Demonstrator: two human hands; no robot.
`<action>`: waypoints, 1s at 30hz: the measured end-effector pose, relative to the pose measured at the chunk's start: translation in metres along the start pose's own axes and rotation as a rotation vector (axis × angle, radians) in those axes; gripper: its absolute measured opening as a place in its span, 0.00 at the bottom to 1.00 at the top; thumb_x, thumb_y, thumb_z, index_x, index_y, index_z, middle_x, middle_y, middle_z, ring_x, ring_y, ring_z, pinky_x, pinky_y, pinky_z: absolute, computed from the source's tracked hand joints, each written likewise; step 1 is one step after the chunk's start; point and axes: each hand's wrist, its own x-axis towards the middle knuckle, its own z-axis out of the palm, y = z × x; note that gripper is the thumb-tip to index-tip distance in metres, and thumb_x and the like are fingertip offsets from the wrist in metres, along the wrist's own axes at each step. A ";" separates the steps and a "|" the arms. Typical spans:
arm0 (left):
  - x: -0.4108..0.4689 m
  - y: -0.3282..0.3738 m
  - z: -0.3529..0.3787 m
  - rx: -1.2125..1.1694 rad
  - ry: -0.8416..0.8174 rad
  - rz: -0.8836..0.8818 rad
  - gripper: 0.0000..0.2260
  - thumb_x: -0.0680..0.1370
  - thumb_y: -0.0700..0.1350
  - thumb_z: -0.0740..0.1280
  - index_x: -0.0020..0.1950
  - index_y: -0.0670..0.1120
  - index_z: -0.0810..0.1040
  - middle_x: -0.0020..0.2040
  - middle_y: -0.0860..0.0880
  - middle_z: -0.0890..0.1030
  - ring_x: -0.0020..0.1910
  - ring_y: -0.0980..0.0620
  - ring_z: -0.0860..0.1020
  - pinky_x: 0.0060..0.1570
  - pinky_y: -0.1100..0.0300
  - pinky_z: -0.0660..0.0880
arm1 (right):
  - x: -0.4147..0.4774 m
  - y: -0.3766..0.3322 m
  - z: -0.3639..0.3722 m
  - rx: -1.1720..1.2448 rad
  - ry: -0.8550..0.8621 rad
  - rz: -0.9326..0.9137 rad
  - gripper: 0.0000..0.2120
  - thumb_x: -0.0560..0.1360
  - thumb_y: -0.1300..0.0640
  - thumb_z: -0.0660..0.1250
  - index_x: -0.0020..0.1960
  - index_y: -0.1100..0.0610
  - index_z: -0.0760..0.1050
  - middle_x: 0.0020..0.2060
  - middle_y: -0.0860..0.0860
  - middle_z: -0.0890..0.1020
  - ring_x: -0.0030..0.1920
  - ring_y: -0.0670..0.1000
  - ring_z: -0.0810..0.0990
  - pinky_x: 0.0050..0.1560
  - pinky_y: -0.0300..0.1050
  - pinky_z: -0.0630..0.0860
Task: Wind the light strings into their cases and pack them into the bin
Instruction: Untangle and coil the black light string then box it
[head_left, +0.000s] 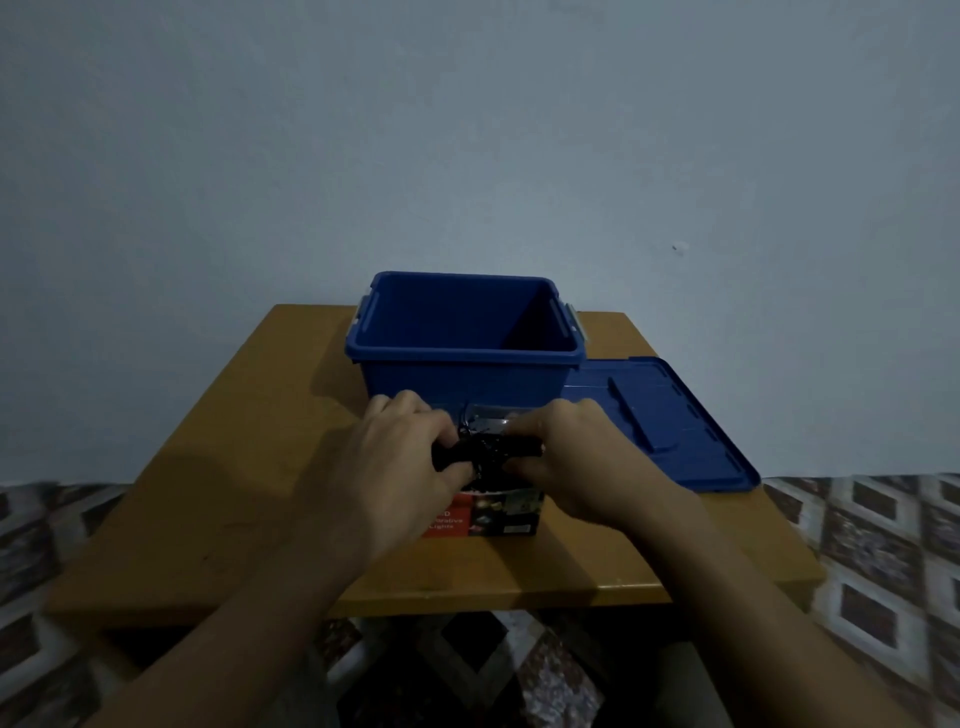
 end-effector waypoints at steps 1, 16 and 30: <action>0.000 -0.004 0.001 -0.017 -0.013 -0.009 0.08 0.75 0.59 0.70 0.50 0.59 0.77 0.53 0.58 0.71 0.56 0.56 0.67 0.55 0.55 0.71 | 0.000 0.002 0.002 -0.030 0.011 -0.012 0.12 0.79 0.54 0.68 0.62 0.49 0.81 0.53 0.47 0.80 0.50 0.45 0.76 0.46 0.36 0.75; -0.022 -0.019 0.018 -0.198 0.264 0.067 0.08 0.77 0.49 0.72 0.54 0.51 0.86 0.45 0.63 0.78 0.49 0.62 0.73 0.46 0.72 0.68 | -0.015 0.008 0.012 0.231 0.204 0.069 0.12 0.75 0.53 0.73 0.50 0.44 0.70 0.44 0.39 0.76 0.40 0.38 0.74 0.36 0.27 0.72; -0.028 -0.012 0.031 -0.091 0.194 0.118 0.20 0.80 0.58 0.60 0.67 0.52 0.79 0.57 0.61 0.81 0.65 0.57 0.70 0.59 0.59 0.69 | -0.009 0.007 0.029 -0.072 0.233 0.019 0.08 0.80 0.49 0.65 0.54 0.47 0.82 0.46 0.43 0.77 0.47 0.43 0.62 0.42 0.36 0.63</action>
